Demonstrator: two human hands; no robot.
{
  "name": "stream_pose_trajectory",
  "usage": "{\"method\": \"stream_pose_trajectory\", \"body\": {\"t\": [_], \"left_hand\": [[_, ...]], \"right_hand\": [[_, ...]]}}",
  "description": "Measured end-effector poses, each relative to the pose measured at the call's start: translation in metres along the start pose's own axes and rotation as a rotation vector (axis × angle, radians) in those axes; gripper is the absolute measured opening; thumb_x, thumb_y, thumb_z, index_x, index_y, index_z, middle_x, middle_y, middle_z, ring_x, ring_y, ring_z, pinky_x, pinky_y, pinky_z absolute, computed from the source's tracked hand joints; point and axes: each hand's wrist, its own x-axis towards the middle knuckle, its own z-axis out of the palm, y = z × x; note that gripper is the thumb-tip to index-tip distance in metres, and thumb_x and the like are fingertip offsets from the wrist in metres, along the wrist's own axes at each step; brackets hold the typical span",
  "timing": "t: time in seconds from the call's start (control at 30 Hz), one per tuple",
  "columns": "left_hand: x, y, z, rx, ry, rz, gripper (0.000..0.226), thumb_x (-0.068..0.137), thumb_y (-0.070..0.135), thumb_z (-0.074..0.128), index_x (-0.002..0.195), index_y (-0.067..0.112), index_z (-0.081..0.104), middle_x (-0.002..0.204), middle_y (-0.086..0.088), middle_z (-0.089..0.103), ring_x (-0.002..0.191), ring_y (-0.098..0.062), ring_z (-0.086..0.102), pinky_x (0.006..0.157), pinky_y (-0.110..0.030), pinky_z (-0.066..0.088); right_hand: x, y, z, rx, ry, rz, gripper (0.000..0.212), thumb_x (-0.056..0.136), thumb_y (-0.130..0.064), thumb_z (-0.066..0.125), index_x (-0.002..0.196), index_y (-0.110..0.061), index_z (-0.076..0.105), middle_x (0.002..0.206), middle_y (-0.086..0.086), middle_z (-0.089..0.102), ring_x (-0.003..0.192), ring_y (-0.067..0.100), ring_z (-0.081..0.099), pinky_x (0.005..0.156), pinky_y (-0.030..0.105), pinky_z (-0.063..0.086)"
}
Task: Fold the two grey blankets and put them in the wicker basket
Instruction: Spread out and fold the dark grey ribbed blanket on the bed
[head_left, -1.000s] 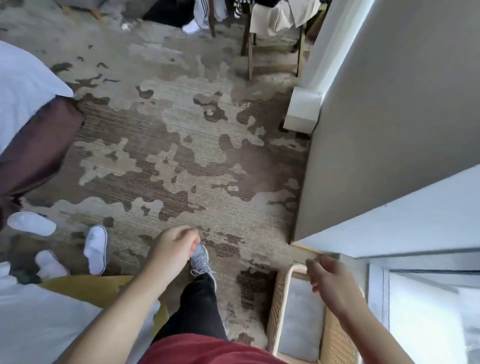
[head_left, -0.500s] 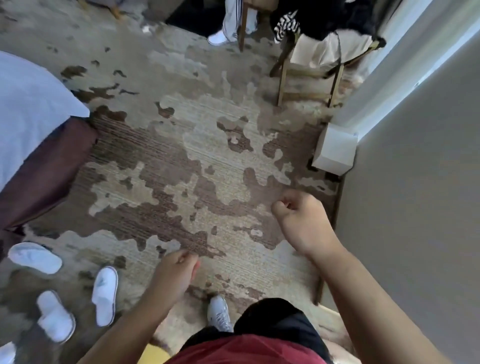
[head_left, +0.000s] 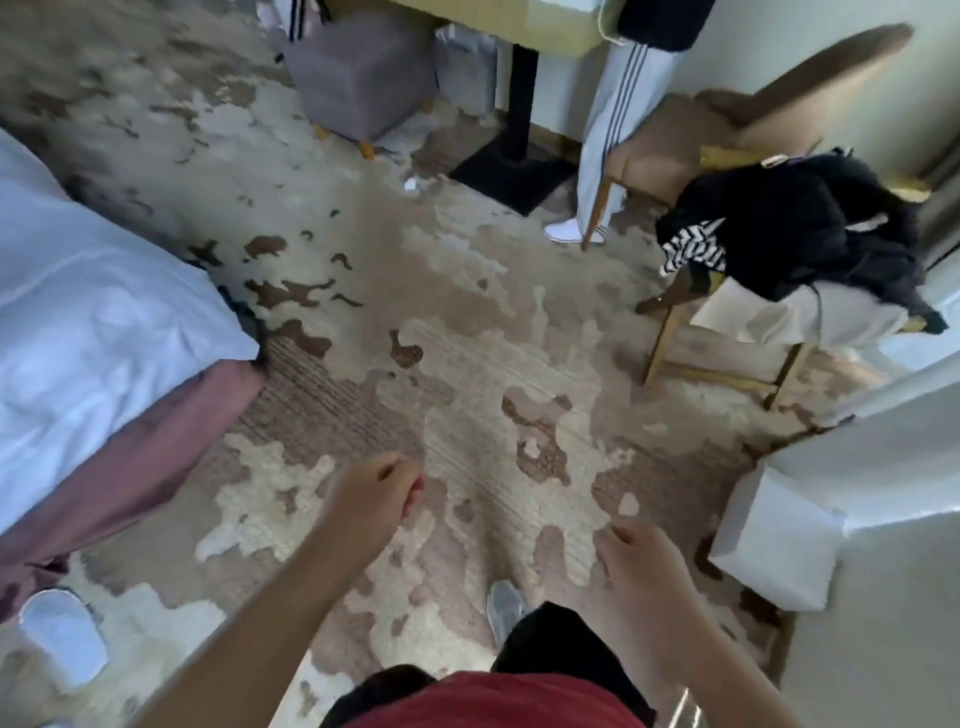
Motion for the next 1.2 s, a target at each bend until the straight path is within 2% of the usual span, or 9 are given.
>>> {"method": "stream_pose_trajectory", "body": {"t": [0.17, 0.27, 0.37, 0.53, 0.67, 0.8, 0.97, 1.07, 1.2], "left_hand": [[0.06, 0.004, -0.059, -0.085, 0.187, -0.164, 0.034, 0.089, 0.013, 0.051, 0.055, 0.016, 0.058, 0.046, 0.004, 0.05, 0.05, -0.015, 0.046, 0.054, -0.028, 0.036], [0.103, -0.016, -0.091, -0.116, 0.258, -0.286, 0.031, 0.09, 0.012, 0.049, 0.061, 0.01, 0.058, 0.043, 0.003, 0.049, 0.04, -0.009, 0.041, 0.044, -0.02, 0.032], [0.167, -0.032, -0.12, -0.212, 0.305, -0.4, 0.032, 0.09, 0.009, 0.05, 0.058, 0.01, 0.057, 0.044, 0.001, 0.048, 0.042, -0.014, 0.04, 0.05, -0.024, 0.03], [0.32, 0.009, -0.174, -0.214, 0.258, -0.404, 0.036, 0.087, 0.013, 0.052, 0.051, 0.016, 0.055, 0.048, 0.0, 0.05, 0.053, -0.019, 0.046, 0.059, -0.032, 0.035], [0.45, 0.098, -0.233, -0.146, 0.201, -0.19, 0.036, 0.087, 0.02, 0.05, 0.051, 0.018, 0.05, 0.049, -0.001, 0.047, 0.052, -0.018, 0.043, 0.057, -0.032, 0.034], [0.558, 0.173, -0.291, -0.128, 0.203, -0.047, 0.034, 0.087, 0.026, 0.046, 0.053, 0.02, 0.052, 0.047, 0.004, 0.049, 0.047, -0.012, 0.046, 0.051, -0.027, 0.034], [0.677, 0.178, -0.352, -0.171, 0.283, -0.147, 0.038, 0.091, 0.024, 0.046, 0.054, 0.018, 0.051, 0.049, 0.003, 0.049, 0.042, -0.01, 0.041, 0.049, -0.025, 0.033], [0.724, 0.16, -0.397, -0.208, 0.423, -0.278, 0.04, 0.091, 0.022, 0.05, 0.052, 0.017, 0.048, 0.045, 0.005, 0.046, 0.045, -0.013, 0.042, 0.052, -0.026, 0.031], [0.728, 0.135, -0.464, -0.317, 0.611, -0.453, 0.04, 0.09, 0.018, 0.052, 0.049, 0.017, 0.048, 0.045, 0.003, 0.049, 0.048, -0.012, 0.044, 0.054, -0.026, 0.031]], "right_hand": [[0.117, -0.177, 0.014, -0.172, -0.193, -0.289, 0.028, 0.088, -0.015, 0.047, 0.061, -0.011, 0.041, 0.056, 0.008, 0.039, 0.05, 0.019, 0.036, 0.053, 0.031, 0.027], [0.173, -0.267, 0.051, -0.19, -0.284, -0.399, 0.025, 0.086, -0.017, 0.047, 0.062, -0.012, 0.043, 0.055, 0.003, 0.041, 0.047, 0.015, 0.037, 0.046, 0.026, 0.028], [0.225, -0.336, 0.093, -0.178, -0.337, -0.466, 0.033, 0.085, -0.015, 0.049, 0.055, -0.015, 0.036, 0.049, 0.0, 0.038, 0.041, 0.011, 0.03, 0.047, 0.027, 0.025], [0.309, -0.413, 0.137, -0.266, -0.336, -0.369, 0.031, 0.087, -0.019, 0.051, 0.059, -0.011, 0.04, 0.053, 0.001, 0.041, 0.045, 0.013, 0.034, 0.047, 0.027, 0.029], [0.378, -0.464, 0.135, -0.265, -0.274, -0.254, 0.023, 0.081, -0.018, 0.052, 0.066, 0.0, 0.05, 0.056, 0.003, 0.046, 0.049, 0.013, 0.039, 0.047, 0.025, 0.033], [0.451, -0.517, 0.141, -0.183, -0.206, -0.132, 0.022, 0.082, -0.014, 0.051, 0.06, -0.011, 0.047, 0.058, 0.008, 0.042, 0.053, 0.017, 0.038, 0.052, 0.027, 0.031], [0.561, -0.614, 0.208, -0.189, -0.302, -0.125, 0.024, 0.083, -0.015, 0.052, 0.06, -0.012, 0.048, 0.058, 0.005, 0.047, 0.056, 0.018, 0.043, 0.055, 0.031, 0.035], [0.634, -0.703, 0.265, -0.263, -0.422, -0.226, 0.023, 0.084, -0.012, 0.051, 0.062, -0.008, 0.047, 0.06, 0.007, 0.046, 0.059, 0.019, 0.042, 0.058, 0.031, 0.036], [0.674, -0.84, 0.357, -0.506, -0.612, -0.469, 0.03, 0.088, -0.014, 0.046, 0.059, -0.013, 0.036, 0.055, -0.001, 0.036, 0.051, 0.015, 0.033, 0.048, 0.024, 0.025]]}}
